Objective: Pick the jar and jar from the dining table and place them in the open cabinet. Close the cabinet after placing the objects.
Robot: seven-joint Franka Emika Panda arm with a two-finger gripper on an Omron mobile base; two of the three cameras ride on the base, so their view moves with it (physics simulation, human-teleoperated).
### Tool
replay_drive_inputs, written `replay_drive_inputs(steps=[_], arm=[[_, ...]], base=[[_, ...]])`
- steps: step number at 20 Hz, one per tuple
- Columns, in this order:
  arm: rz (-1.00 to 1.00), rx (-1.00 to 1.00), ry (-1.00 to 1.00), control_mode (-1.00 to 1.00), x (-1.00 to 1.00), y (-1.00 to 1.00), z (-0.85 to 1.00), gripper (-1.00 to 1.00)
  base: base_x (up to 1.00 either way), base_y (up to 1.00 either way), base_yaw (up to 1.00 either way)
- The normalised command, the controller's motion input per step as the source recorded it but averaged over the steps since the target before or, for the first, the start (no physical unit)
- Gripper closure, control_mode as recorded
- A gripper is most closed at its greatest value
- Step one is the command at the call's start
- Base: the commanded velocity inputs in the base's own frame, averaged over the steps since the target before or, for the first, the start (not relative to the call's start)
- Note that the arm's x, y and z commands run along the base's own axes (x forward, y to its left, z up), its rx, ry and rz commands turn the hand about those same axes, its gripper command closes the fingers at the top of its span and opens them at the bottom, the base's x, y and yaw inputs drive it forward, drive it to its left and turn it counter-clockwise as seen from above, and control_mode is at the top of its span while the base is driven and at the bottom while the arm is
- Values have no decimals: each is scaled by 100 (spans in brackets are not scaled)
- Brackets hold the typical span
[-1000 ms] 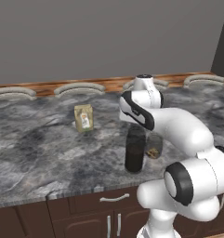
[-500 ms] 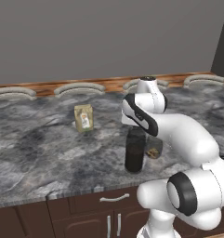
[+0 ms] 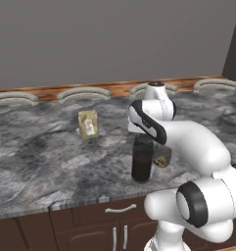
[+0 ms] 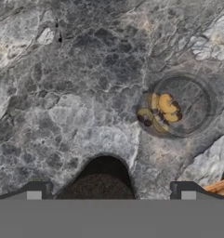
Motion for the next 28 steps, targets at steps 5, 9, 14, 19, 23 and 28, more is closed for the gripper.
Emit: replay_drive_inputs(steps=[5, 9, 14, 19, 23, 28], arm=[[2, 0, 0, -100, 1, 0, 0, -100], [0, 0, 0, -100, 6, 0, 10, -100], [0, 0, 0, -100, 0, 0, 20, -100], [0, 0, 0, -100, -3, 0, 26, -100], [0, 0, 0, -100, -16, 0, 25, -100], [1, 0, 0, -100, -26, 0, 20, -100]], base=[[0, 0, 0], [0, 0, 0], [0, 0, 0], [0, 0, 0], [0, 0, 0], [0, 0, 0]])
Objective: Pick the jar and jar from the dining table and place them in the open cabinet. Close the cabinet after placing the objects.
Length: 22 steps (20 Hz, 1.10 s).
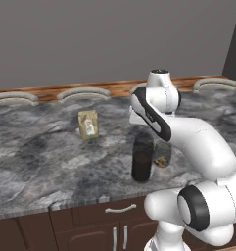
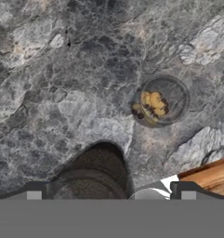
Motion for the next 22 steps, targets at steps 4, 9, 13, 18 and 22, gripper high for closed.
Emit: replay_drive_inputs(steps=[4, 9, 13, 18, 22], arm=[[0, 0, 0, -100, -25, -1, 11, -100], [0, 0, 0, -100, -26, -5, 0, -100], [0, 0, 0, -100, -17, -8, -10, -100], [0, 0, 1, -100, -5, -10, -18, -100], [0, 0, 8, -100, 13, -2, -18, -100]], base=[[0, 0, 0], [0, 0, 0], [0, 0, 0], [0, 0, 0], [0, 0, 0]])
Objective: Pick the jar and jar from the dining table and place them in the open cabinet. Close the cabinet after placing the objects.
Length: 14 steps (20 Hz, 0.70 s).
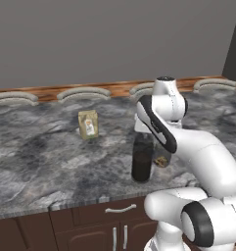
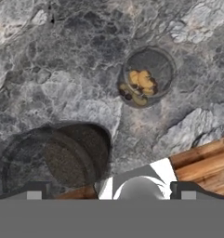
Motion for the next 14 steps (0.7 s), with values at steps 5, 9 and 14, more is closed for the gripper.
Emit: replay_drive_inputs(steps=[5, 9, 14], arm=[[0, 0, 9, -100, 24, 0, -10, -100], [0, 0, 8, -100, 10, 1, -11, -100], [0, 0, 7, -100, 6, 3, -12, -100]], base=[[0, 0, 0], [0, 0, 0], [0, 0, 0]])
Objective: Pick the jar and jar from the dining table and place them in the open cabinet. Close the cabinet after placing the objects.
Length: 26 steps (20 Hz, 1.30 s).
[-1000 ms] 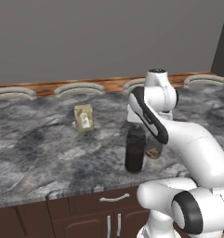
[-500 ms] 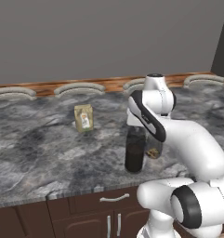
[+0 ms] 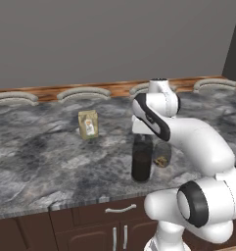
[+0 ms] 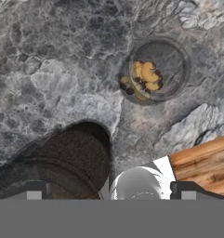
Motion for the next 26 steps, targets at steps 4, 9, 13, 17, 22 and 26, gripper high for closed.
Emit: replay_drive_inputs(steps=[4, 9, 13, 17, 22, 26], arm=[[0, 0, 6, -100, 3, 4, -16, -100], [0, -2, 1, -100, 0, 3, -15, -100], [0, -4, 0, -100, -1, 0, -15, -100], [0, -7, 0, -100, -8, 0, -16, 100], [0, -2, 1, -100, -12, 0, -11, 100], [0, 0, 0, -100, -19, 0, 2, 100]], base=[[0, 0, 0], [0, 0, 0], [0, 0, 0], [0, 0, 0], [0, 0, 0], [0, 0, 0]])
